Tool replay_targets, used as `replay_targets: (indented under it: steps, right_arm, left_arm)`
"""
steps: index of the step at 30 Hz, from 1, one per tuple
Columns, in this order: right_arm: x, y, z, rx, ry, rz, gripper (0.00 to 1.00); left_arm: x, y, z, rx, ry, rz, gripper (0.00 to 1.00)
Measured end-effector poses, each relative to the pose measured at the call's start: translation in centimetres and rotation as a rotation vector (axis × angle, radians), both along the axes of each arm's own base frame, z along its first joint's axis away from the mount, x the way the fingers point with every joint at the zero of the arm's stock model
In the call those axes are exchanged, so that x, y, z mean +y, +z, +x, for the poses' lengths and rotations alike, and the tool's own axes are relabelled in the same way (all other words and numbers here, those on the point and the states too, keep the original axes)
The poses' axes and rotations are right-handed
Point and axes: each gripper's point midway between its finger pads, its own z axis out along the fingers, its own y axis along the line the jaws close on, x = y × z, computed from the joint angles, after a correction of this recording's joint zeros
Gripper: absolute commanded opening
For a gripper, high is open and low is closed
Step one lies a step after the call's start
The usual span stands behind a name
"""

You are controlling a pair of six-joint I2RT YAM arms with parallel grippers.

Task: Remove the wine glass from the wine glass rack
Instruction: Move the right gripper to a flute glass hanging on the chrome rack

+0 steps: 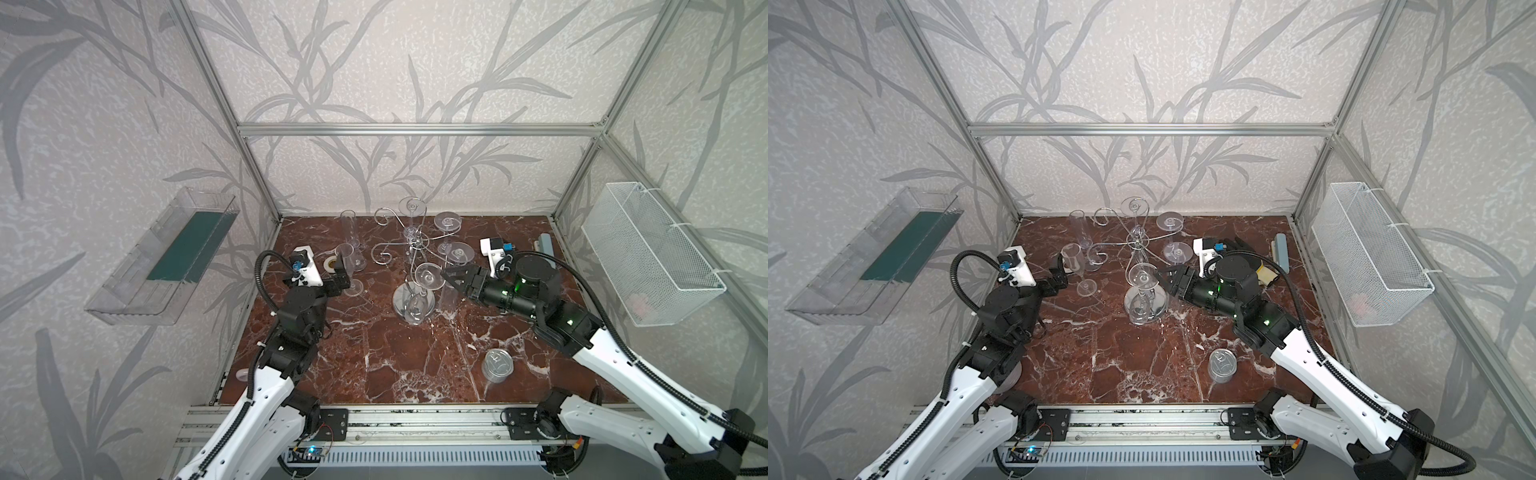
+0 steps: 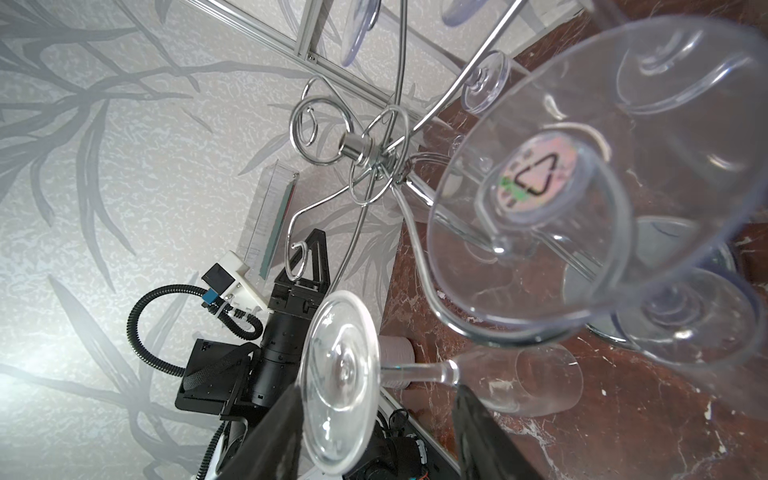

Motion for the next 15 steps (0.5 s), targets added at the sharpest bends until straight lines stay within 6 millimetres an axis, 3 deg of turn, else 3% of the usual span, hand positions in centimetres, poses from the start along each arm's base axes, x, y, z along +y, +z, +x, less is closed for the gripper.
replay_targets:
  steps: [15]
  right_arm:
    - [1.5, -1.0, 0.4, 0.077, 0.009, 0.039, 0.47]
  left_arm:
    - [0.2, 0.1, -0.3, -0.003, 0.003, 0.001, 0.98]
